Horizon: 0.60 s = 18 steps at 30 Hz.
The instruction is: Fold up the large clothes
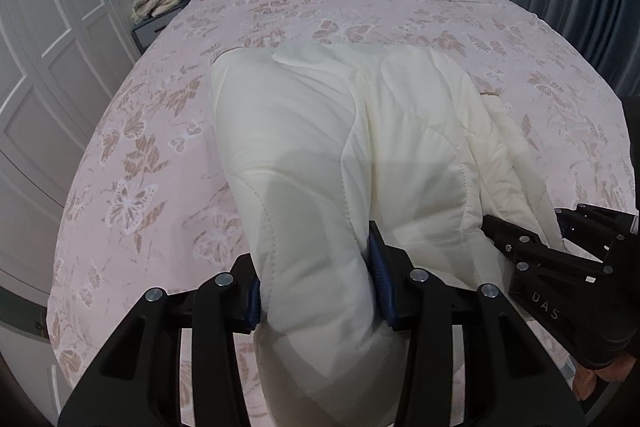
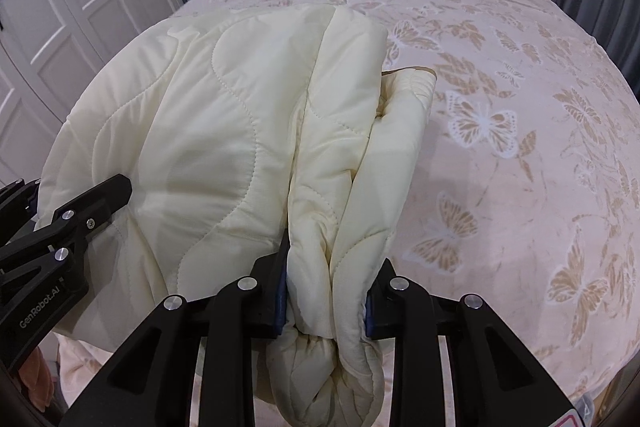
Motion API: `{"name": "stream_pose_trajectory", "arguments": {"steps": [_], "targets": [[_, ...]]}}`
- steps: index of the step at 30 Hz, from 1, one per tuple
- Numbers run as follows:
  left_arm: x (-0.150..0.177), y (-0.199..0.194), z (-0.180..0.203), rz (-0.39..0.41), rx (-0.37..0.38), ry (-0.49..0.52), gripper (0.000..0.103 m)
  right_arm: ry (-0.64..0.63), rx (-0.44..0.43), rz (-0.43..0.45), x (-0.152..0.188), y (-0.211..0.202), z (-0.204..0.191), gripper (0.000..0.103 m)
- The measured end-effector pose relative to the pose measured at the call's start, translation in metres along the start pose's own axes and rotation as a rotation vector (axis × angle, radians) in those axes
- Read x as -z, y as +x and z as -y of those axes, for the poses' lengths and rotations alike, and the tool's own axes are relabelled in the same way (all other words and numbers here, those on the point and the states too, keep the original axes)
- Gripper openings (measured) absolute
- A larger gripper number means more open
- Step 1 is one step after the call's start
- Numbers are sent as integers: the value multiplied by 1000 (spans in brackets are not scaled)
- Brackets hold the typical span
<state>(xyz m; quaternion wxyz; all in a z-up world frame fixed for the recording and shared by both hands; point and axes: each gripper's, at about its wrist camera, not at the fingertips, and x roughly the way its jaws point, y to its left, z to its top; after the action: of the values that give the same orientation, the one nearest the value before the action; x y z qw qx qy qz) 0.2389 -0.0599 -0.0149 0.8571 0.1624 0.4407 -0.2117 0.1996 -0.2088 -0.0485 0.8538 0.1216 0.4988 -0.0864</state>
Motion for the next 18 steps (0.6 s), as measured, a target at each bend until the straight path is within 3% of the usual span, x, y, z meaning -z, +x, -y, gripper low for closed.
{"name": "stream_pose_trajectory", "arguments": {"steps": [11, 16, 18], "targets": [[16, 25, -5, -30, 0, -8, 43, -24, 38, -32, 9, 25, -7, 28], [21, 30, -5, -38, -11, -24, 47, -35, 53, -42, 11, 32, -8, 38], [23, 29, -8, -40, -17, -47, 55, -23, 45, -43, 11, 30, -5, 45]]}}
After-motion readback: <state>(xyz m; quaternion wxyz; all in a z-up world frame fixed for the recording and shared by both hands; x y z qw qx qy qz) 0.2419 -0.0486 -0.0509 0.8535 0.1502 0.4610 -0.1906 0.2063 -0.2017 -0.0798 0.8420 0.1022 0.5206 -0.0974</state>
